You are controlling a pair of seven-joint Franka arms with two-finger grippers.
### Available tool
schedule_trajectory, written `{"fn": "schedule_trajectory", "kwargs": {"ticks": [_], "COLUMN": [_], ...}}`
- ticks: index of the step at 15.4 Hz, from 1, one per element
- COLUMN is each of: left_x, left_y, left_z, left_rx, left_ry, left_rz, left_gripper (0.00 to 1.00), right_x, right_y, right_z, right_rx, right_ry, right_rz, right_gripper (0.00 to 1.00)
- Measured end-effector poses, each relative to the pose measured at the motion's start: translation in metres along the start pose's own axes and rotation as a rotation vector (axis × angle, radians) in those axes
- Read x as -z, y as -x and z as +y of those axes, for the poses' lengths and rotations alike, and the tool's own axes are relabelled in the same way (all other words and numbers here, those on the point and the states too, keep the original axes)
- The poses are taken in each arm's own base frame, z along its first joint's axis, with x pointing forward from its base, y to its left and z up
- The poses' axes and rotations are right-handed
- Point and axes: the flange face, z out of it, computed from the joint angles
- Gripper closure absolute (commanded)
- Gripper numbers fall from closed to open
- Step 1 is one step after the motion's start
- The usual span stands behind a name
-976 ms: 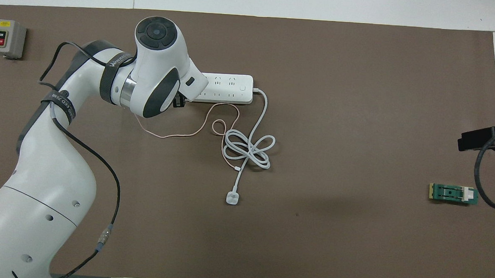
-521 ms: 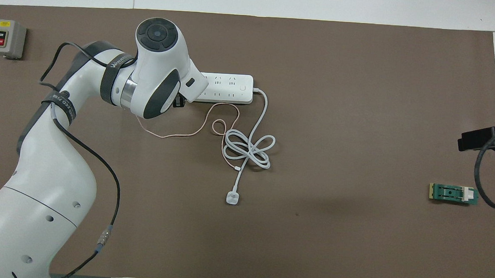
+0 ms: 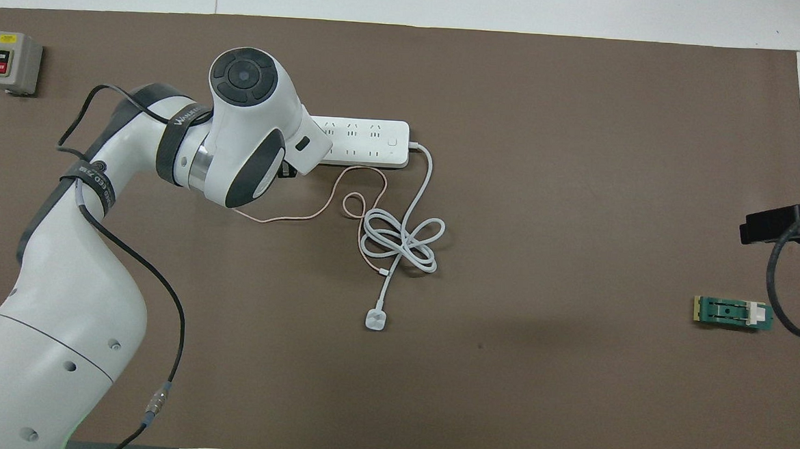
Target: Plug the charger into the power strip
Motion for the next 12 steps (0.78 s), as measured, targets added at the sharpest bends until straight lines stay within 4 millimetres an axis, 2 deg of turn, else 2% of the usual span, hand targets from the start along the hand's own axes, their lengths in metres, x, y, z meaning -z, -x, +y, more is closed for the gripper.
{"fn": "schedule_trajectory", "kwargs": {"ticks": [8,12], "left_x": [-0.001,-0.001], "left_y": [0.001,-0.006], "left_z": [-0.011,-0.010], "left_rx": [0.044,0.013], "left_ry": [0.069,0.060], "left_rz": [0.000,-0.032], "left_gripper": [1.00,1.00], "right_x": [0.000,0.000], "right_y": [0.000,0.000], "right_z": [0.000,0.000], "right_rx": [0.000,0.000], "right_ry": [0.000,0.000], "right_rz": [0.000,0.000], "right_gripper": [0.00,0.00]}}
